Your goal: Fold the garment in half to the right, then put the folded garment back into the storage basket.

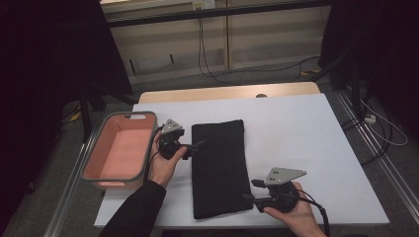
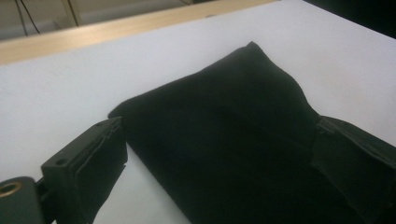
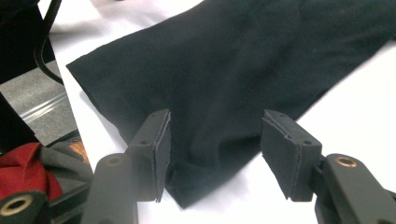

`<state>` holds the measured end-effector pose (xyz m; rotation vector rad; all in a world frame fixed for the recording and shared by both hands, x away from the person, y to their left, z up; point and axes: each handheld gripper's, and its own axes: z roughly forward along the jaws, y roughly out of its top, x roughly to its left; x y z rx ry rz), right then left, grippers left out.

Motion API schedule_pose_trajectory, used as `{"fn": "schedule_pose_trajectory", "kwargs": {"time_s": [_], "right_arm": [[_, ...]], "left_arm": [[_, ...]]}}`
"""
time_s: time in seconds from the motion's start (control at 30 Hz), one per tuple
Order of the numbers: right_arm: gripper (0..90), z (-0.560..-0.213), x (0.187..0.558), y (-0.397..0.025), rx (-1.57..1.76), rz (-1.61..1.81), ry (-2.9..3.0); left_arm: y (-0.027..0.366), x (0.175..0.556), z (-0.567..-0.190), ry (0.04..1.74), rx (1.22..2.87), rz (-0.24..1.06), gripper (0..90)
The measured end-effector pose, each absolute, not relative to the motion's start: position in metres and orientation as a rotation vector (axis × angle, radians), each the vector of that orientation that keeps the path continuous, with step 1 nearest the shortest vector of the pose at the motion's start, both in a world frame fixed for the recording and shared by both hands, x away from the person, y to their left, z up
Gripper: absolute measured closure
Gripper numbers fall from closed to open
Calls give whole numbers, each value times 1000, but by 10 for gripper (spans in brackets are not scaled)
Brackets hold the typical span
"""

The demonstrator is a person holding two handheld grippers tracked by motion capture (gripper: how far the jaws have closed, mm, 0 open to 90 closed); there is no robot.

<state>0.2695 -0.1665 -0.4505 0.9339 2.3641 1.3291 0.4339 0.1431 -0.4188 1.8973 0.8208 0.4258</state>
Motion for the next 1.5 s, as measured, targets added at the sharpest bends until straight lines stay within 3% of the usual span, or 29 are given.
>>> {"fn": "schedule_pose_trajectory", "kwargs": {"time_s": [0.57, 1.17, 1.5], "right_arm": [[321, -453, 282, -130, 770, 1314, 2503], [511, -457, 266, -97, 475, 1202, 2596], [450, -471, 268, -85, 451, 1076, 2663]], "left_arm": [[156, 393, -433, 775, 1955, 437, 49], [163, 380, -448, 791, 1973, 421, 48], [160, 380, -449, 783, 1986, 422, 49]]}}
